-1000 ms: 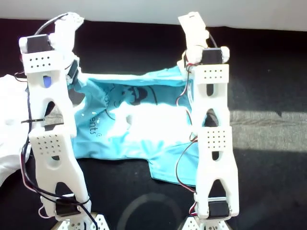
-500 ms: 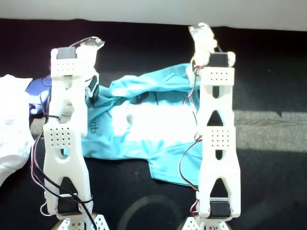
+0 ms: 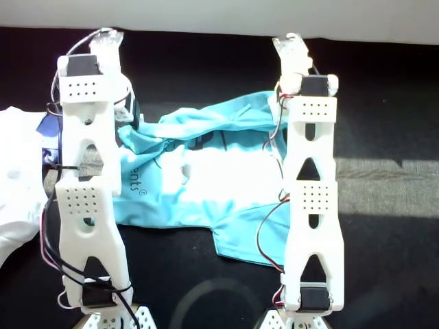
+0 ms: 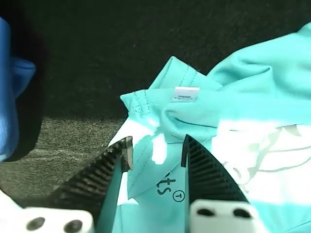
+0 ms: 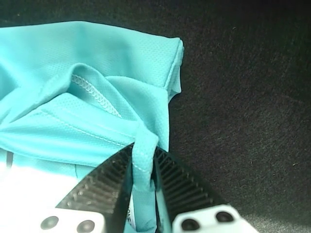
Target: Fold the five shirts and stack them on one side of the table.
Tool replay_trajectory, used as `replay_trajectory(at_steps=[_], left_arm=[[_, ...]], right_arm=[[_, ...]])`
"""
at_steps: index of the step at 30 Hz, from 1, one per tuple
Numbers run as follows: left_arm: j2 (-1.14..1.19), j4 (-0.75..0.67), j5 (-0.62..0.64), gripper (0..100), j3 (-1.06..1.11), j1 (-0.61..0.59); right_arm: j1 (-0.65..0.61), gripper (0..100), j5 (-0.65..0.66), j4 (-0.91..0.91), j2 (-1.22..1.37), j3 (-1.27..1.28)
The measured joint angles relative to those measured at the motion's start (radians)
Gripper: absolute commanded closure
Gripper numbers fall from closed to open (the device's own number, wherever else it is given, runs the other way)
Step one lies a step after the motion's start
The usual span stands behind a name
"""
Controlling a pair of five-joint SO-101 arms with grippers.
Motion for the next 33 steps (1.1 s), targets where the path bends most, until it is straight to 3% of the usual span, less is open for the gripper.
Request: replay_trajectory(at_steps=[5, 26, 30, 33], left_arm=[[0.06, 0.0, 0.058, 83, -0.008, 0.0], [0.155, -0.081, 0.061, 84, -0.077, -0.009], [0.155, -0.081, 0.061, 100, -0.077, -0.008], [0.155, -0.081, 0.061, 98, -0.077, -0.006]], right_arm=[[0.0, 99.2, 0.0, 0.0, 0.0, 0.0], [0.0, 99.2, 0.0, 0.0, 0.0, 0.0], [0.0, 99.2, 0.0, 0.0, 0.0, 0.0], [0.0, 99.2, 0.0, 0.0, 0.0, 0.0]])
